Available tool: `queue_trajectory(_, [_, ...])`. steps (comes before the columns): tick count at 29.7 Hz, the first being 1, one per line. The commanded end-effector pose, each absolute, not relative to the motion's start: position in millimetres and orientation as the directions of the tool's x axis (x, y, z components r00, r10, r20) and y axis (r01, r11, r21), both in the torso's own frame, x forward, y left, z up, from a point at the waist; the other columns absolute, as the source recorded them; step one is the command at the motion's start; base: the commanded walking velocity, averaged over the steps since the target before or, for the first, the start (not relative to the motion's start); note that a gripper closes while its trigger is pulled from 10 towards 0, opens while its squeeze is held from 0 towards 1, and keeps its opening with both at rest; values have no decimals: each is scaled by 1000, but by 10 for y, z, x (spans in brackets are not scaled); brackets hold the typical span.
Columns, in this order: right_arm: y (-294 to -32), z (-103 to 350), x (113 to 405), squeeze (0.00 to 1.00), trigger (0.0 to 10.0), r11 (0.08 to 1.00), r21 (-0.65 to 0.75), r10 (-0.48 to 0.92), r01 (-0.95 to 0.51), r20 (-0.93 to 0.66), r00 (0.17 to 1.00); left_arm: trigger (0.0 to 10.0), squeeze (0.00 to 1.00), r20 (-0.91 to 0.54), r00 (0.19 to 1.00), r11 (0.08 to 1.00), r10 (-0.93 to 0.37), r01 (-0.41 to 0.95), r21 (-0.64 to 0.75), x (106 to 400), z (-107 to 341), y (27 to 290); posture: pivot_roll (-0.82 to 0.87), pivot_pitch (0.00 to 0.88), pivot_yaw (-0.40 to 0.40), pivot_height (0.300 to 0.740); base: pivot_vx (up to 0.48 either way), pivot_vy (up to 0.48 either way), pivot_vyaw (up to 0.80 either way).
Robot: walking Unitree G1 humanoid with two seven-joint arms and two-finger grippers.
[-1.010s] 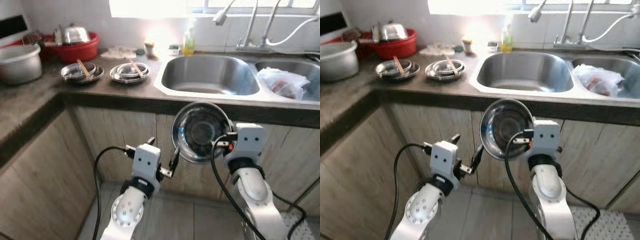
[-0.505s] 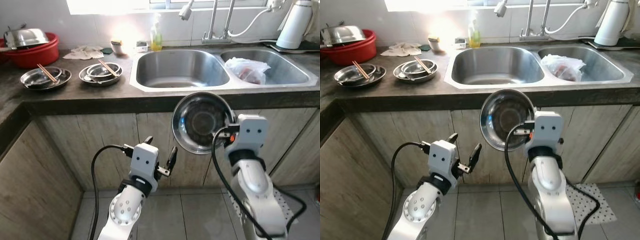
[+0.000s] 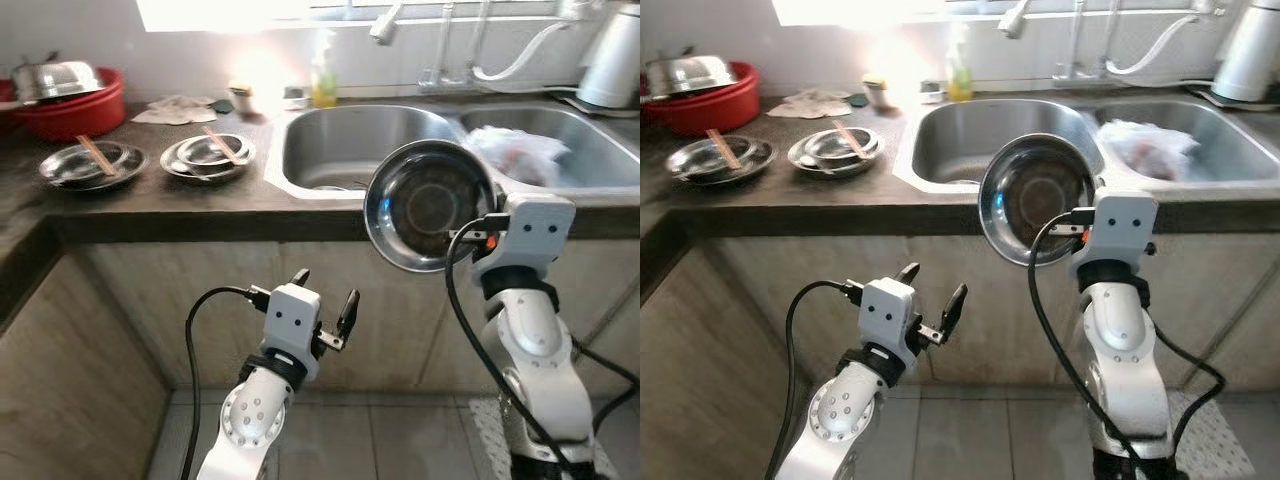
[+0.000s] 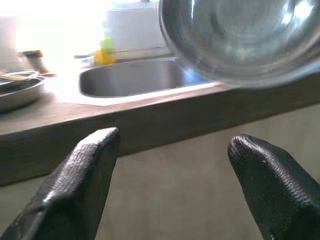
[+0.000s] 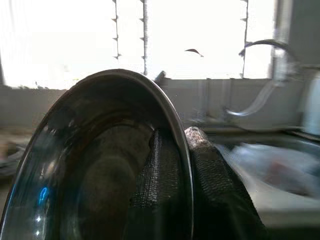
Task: Kitchen organization
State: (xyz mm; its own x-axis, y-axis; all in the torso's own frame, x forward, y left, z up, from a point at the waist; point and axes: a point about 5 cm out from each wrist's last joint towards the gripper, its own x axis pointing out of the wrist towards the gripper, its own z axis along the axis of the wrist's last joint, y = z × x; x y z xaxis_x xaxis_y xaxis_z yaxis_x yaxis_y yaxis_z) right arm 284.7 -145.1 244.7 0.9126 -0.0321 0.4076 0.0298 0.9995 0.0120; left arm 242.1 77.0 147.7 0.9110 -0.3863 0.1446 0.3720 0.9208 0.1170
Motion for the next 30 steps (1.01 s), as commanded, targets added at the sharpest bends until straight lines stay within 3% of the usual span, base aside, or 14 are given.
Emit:
queue_trajectory(1, [-1532, 2518, 2811, 0, 10000, 999, 6, -48, 50, 437, 898, 10000, 0, 154, 902, 914, -403, 388, 120, 2432, 1506, 712, 36, 25, -6, 740, 469, 0, 0])
queue_trajectory(18, [-1576, 2627, 2863, 0, 10000, 999, -8, -39, 48, 460, 887, 10000, 0, 166, 901, 914, -401, 381, 142, 2469, 1517, 731, 33, 12, -9, 740, 459, 0, 0])
queue_trajectory(30, [-1567, 2559, 2881, 0, 10000, 999, -10, -27, 34, 423, 906, 10000, 0, 164, 901, 914, -401, 381, 141, 2470, 1503, 727, 30, 17, -9, 740, 398, -246, 0])
